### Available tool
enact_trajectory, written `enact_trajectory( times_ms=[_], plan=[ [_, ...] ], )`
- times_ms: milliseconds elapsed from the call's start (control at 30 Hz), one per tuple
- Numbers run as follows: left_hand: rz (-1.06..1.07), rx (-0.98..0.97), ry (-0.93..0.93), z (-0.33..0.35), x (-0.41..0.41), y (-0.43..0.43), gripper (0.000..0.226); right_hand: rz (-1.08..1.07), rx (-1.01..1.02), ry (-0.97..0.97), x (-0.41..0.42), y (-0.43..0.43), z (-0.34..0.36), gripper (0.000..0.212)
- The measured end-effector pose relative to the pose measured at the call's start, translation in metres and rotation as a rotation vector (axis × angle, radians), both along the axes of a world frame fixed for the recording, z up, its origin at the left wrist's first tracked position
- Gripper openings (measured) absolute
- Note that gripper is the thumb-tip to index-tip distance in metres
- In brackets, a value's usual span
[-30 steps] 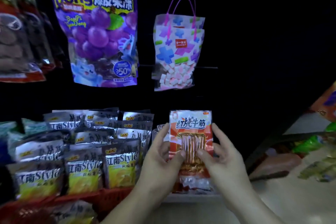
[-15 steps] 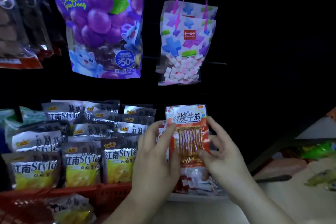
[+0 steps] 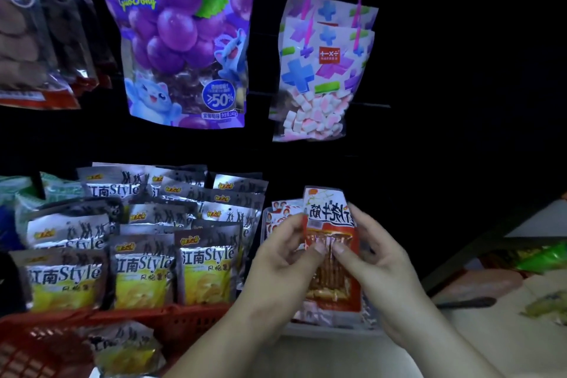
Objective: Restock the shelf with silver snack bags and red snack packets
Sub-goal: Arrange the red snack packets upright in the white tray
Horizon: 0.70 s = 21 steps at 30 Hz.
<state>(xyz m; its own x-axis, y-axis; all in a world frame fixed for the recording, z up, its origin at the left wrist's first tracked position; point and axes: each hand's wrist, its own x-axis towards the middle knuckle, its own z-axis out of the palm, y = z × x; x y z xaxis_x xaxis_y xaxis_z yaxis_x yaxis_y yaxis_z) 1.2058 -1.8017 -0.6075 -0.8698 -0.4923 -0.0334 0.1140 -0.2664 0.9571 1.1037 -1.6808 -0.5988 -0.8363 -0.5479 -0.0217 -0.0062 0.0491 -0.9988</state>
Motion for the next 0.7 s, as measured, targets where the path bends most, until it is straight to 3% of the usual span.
enact_trajectory(
  times_ms=[200, 367, 467, 600, 700],
  plan=[
    [0.204, -0.068, -0.063, -0.018, 0.0, -0.007, 0.074, -0.087, 0.045, 0.146, -0.004, 0.004, -0.005, 0.062],
    [0.161, -0.153, -0.075, -0.025, 0.0, -0.009, 0.05, -0.093, 0.134, 0.146, -0.006, 0.005, -0.008, 0.053],
    [0.143, -0.254, -0.07, -0.029, -0.001, -0.008, 0.05, -0.073, 0.134, 0.144, -0.004, 0.004, -0.005, 0.046],
    [0.228, -0.804, 0.073, -0.025, 0.0, -0.007, 0.045, -0.153, 0.119, 0.266, -0.004, 0.003, 0.005, 0.021],
    [0.21, -1.164, 0.158, -0.031, 0.002, 0.004, 0.031, 0.036, 0.012, -0.133, 0.0, 0.002, 0.008, 0.04]
  ],
)
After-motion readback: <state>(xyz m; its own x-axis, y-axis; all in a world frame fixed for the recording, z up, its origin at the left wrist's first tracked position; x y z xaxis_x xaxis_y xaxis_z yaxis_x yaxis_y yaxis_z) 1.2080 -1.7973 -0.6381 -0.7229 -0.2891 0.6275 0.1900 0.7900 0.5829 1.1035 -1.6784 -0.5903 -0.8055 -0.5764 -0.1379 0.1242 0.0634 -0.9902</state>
